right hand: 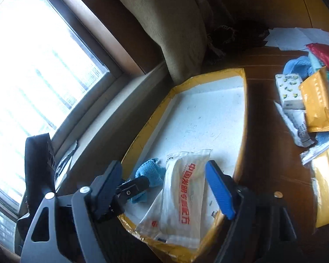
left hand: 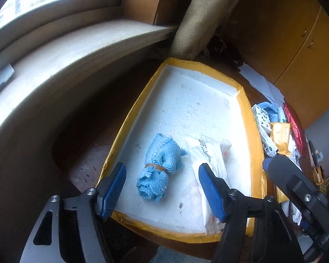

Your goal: Organize soft objects

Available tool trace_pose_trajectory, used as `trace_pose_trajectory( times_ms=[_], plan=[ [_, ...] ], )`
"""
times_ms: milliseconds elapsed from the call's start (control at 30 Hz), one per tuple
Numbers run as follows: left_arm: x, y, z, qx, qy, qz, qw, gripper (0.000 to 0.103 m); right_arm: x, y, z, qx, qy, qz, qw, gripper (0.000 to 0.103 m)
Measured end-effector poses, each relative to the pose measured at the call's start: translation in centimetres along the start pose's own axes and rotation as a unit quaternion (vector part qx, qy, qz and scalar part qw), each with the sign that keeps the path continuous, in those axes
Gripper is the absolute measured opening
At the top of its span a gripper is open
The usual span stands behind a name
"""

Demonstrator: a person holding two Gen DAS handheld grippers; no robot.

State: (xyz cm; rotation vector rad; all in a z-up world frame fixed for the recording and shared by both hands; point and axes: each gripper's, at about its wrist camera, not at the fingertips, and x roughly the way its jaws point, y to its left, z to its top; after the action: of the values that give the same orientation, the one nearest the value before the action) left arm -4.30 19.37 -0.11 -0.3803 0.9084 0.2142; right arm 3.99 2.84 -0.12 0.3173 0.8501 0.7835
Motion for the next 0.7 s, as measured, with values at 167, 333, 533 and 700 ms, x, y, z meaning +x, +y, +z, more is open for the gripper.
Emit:
trace_pose_trajectory(
  times_ms=[167,333,533,700],
  plan=[
    [-2.2,-2.7,-0.2,0.033,-0.044,0.014,0.9984,0.075,-5.3,-0.6,-0.7,-0.018,-0.029,0.035,0.999,0.086],
    [-3.2,-6.8,-0.9,0.045,-0.047,-0.051,0.9966,0.075,-9.8,-3.6,-1.9,0.003,-0.046,0.055,0.997,0.086],
    [-2.8,-14.2,-3.2,0.12,-0.027,-0.113,0.986,0.075,-14.1,-8.4,-4.2,0.025,-0.049,0.018,0.998,0.086],
    [-1.3,-18.1,-4.2,0.132,0.013,-0.145,0.9806,0.075,-16.7,-11.6,-6.3,0.048,-0.052,-0.012,0.997,0.086]
  ],
)
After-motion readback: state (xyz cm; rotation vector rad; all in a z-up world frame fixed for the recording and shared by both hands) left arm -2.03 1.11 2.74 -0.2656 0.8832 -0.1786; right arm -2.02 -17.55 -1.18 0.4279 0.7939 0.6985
